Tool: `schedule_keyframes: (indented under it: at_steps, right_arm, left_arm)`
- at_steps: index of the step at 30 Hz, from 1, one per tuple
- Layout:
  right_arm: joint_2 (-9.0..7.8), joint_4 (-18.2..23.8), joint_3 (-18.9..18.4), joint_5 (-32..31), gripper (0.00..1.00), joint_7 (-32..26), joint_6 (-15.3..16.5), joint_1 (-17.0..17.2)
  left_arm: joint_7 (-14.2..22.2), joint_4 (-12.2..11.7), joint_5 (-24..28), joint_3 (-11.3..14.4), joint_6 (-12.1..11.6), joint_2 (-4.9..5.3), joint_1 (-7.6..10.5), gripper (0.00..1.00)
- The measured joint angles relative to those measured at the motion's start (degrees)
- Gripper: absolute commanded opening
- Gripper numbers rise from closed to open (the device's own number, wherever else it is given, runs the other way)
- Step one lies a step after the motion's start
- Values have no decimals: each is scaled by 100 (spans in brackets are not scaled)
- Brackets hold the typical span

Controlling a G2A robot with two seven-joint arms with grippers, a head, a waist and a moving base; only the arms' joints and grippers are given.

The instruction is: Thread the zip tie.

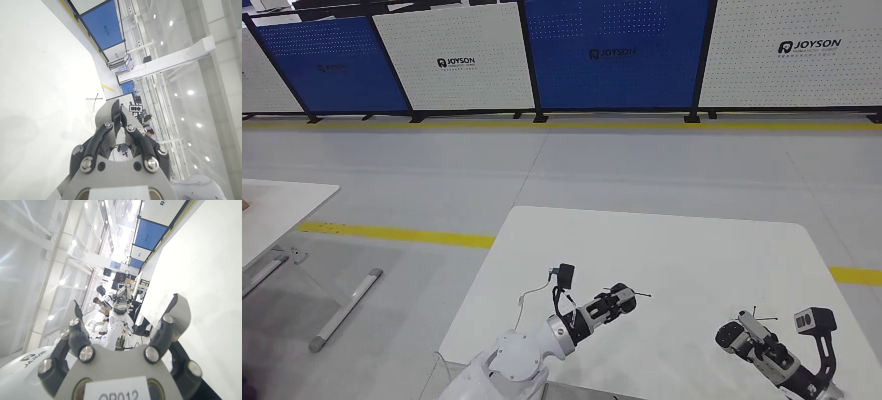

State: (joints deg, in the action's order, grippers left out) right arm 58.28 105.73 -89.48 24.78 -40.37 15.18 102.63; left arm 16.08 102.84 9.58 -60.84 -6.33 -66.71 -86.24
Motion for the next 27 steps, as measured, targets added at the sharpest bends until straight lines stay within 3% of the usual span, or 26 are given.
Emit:
schedule_keyframes:
  at_steps: [5, 9, 13, 22, 27]
  right_arm:
    - [0, 0, 0, 0, 100, 0, 0, 0]
    - [0, 0, 0, 0, 100, 0, 0, 0]
    - [0, 0, 0, 0, 100, 0, 0, 0]
    - [0, 0, 0, 0, 100, 0, 0, 0]
    - [0, 0, 0, 0, 100, 0, 0, 0]
  left_arm:
    - [-173, 176, 77, -52, -166, -10, -6, 0]
    - [-234, 656, 7, -227, -510, 29, -259, 0]
    - [-205, 1005, -148, -344, -605, 68, -493, 0]
    - [-213, 991, -159, -337, -587, 66, -491, 0]
    - [-314, 694, -293, -158, -395, 35, -377, 0]
